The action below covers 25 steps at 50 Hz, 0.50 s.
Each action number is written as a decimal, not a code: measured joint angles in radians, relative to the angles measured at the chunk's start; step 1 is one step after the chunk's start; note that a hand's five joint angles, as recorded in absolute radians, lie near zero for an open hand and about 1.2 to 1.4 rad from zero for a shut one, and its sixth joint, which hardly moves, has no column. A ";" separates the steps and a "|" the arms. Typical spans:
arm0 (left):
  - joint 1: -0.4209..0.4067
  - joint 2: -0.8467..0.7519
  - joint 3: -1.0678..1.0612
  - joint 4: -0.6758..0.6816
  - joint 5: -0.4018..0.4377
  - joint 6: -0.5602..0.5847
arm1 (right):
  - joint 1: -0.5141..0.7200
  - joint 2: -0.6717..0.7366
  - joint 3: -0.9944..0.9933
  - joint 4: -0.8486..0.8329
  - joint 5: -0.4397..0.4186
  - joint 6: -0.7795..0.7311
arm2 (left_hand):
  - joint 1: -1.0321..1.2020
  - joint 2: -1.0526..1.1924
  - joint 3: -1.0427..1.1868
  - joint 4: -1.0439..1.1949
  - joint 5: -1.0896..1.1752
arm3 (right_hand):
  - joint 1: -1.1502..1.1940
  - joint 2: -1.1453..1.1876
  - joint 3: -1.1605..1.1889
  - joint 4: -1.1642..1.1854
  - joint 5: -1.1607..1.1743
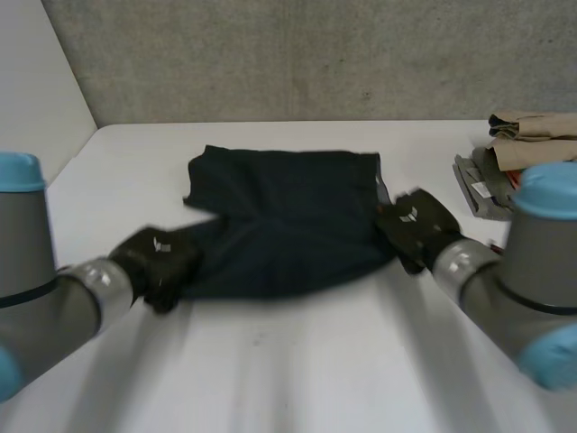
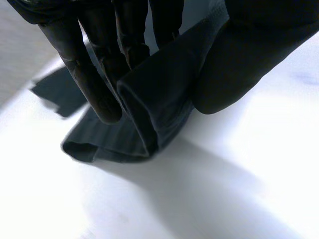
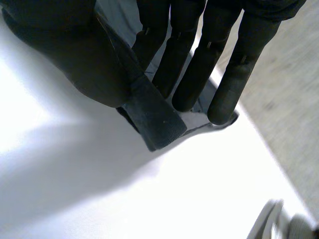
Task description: Fold the laundry.
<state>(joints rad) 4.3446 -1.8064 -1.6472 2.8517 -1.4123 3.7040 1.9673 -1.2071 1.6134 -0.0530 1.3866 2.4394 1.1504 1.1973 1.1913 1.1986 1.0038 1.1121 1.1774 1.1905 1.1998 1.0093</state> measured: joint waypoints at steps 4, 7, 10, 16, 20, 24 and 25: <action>-0.023 0.095 -0.024 -0.261 0.043 0.053 | -0.036 -0.124 0.059 0.250 -0.005 -0.066 | 0.000 0.000 0.000 0.001 0.000 | 0.000 0.000 0.000 0.000 0.000; -0.043 0.139 -0.023 -0.431 0.081 0.095 | -0.059 -0.171 0.080 0.417 -0.022 -0.127 | 0.000 0.000 0.000 0.003 0.000 | 0.000 0.000 0.000 0.000 0.000; -0.051 0.155 -0.006 -0.513 0.108 0.134 | -0.070 -0.181 0.083 0.506 -0.038 -0.174 | 0.000 0.000 0.000 0.003 0.000 | 0.000 0.000 0.000 0.000 0.000; -0.042 0.119 0.080 -0.473 0.120 0.184 | -0.066 -0.134 0.045 0.487 -0.053 -0.183 | 0.000 0.000 0.000 0.003 0.000 | 0.000 0.000 0.000 0.000 0.000; -0.034 0.039 0.181 -0.349 0.100 0.175 | -0.054 -0.066 -0.016 0.379 -0.024 -0.101 | 0.000 0.000 0.001 0.003 0.000 | 0.000 0.000 0.000 0.000 0.004; -0.028 -0.143 0.396 -0.125 0.046 0.137 | -0.030 0.064 -0.139 0.173 0.070 0.057 | 0.000 0.000 0.001 0.003 0.000 | 0.000 0.000 0.000 0.000 0.005; -0.028 -0.192 0.453 -0.085 0.028 0.129 | -0.025 0.092 -0.167 0.128 0.091 0.081 | 0.000 0.000 0.001 0.003 0.000 | 0.000 0.000 0.000 0.000 0.005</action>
<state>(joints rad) 4.3164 -1.9980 -1.1947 2.7664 -1.3848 3.8331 1.9427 -1.1147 1.4465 0.0745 1.4778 2.5206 1.1504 1.1974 1.1920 1.2020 1.0039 1.1122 1.1775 1.1906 1.1998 1.0143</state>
